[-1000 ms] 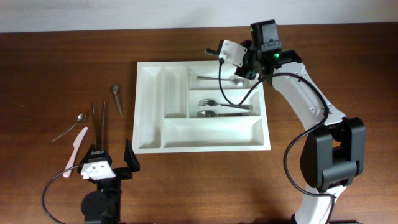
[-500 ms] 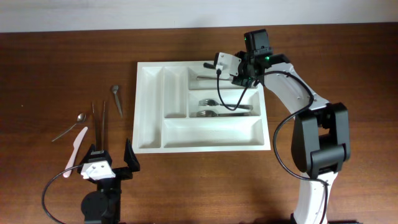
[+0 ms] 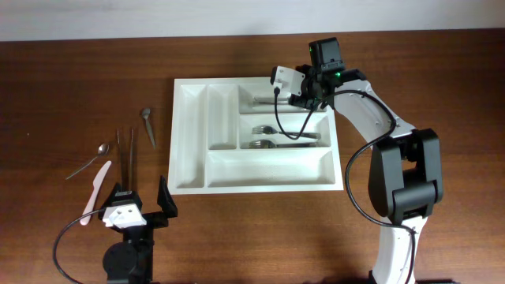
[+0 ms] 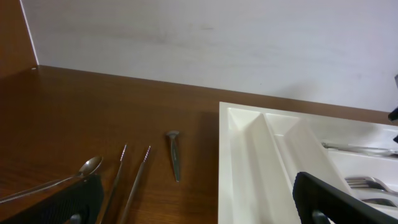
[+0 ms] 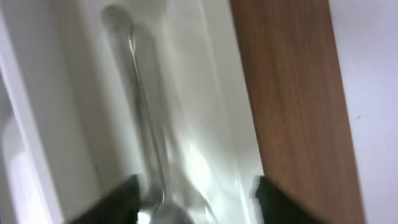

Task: Pack container
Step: 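Release the spoon and lift the right gripper to the upper right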

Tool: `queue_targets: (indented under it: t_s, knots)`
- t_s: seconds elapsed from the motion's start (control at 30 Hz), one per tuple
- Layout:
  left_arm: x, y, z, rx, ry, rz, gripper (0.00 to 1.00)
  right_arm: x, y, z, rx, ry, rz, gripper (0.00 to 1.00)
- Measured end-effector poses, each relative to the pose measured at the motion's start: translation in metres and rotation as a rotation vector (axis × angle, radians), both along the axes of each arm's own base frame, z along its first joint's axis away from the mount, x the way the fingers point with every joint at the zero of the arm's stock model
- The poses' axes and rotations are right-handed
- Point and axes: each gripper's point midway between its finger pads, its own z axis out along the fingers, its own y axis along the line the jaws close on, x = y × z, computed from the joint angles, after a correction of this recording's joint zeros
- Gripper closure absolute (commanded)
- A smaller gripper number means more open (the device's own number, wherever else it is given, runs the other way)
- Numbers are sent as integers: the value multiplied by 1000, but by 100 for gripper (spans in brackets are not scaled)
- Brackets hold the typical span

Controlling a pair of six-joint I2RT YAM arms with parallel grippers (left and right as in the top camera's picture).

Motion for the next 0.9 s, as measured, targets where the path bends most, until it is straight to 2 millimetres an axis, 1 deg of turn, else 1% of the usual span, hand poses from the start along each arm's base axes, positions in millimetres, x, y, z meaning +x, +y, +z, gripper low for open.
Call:
queue_targets:
  t_s: [0.07,0.1,0.23,0.3,0.37,0.43,0.5,0.57,0.63,0.7,0.8,0.9]
  knots:
    - [0,0,0,0,0,0,1,2,0,2,3,-11,-1,10]
    - [0,0,0,0,0,0,1,3,1,3,6,-17,-2,1]
    - [0,0,0,0,0,0,1,15,3,13,60,-51,-58,1]
    - [0,0,0,0,0,0,1,22,2,20,97,-64,-116,1]
    - [0,0,0,0,0,0,1,28,-4,27,132,-69,-202,1]
    - [0,0,0,0,0,0,1,33,-15,38,164,-73,-308,1]
    - [0,0,0,0,0,0,1,40,-32,57,204,-92,-442,1]
    - [0,0,0,0,0,0,1,41,-51,76,237,-110,-563,1]
    - [0,0,0,0,0,0,1,38,-75,96,256,-122,-684,1]
    - [0,0,0,0,0,0,1,30,-102,112,261,-125,-803,1]
    - [0,0,0,0,0,0,1,12,-140,125,248,-109,-968,1]
    - [0,0,0,0,0,0,1,-12,-170,121,219,-45,-1103,1]
